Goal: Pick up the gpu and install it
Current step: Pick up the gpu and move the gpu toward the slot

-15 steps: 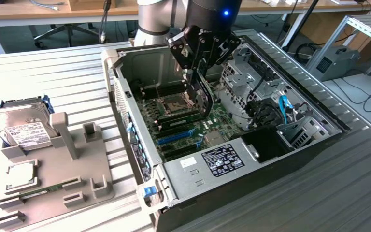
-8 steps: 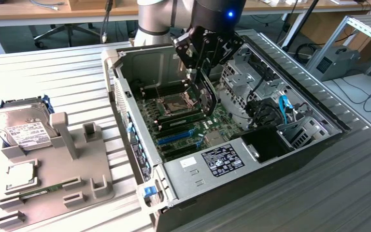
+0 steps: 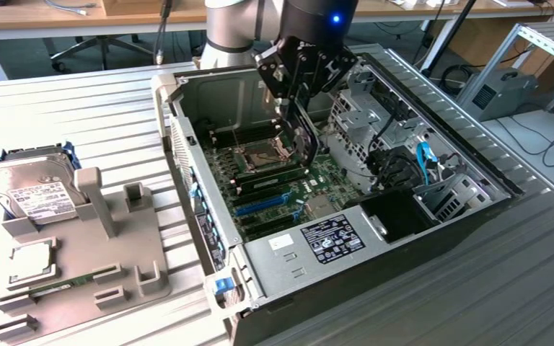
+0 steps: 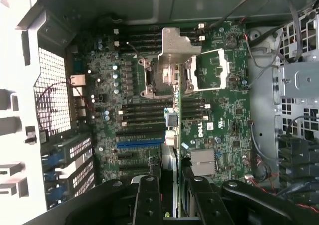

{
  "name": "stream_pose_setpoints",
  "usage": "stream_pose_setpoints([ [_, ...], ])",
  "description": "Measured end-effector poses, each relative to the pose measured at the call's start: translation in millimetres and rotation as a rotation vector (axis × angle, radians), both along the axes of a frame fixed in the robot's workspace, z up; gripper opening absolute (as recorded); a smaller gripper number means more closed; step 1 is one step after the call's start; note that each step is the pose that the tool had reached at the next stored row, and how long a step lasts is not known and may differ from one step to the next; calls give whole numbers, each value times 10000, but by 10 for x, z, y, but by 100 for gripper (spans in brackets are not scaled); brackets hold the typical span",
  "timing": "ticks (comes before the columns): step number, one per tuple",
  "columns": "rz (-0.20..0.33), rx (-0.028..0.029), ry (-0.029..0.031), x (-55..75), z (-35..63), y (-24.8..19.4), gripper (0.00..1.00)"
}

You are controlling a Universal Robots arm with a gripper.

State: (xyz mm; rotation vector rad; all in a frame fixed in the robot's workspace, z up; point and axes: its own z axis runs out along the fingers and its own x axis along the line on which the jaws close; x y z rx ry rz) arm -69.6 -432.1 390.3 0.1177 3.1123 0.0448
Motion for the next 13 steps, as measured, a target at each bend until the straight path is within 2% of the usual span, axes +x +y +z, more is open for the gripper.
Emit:
stream_pose_setpoints([
  [5, 1, -8, 1, 11, -21, 49, 26],
  [13, 0, -8, 1, 15, -24, 54, 26],
])
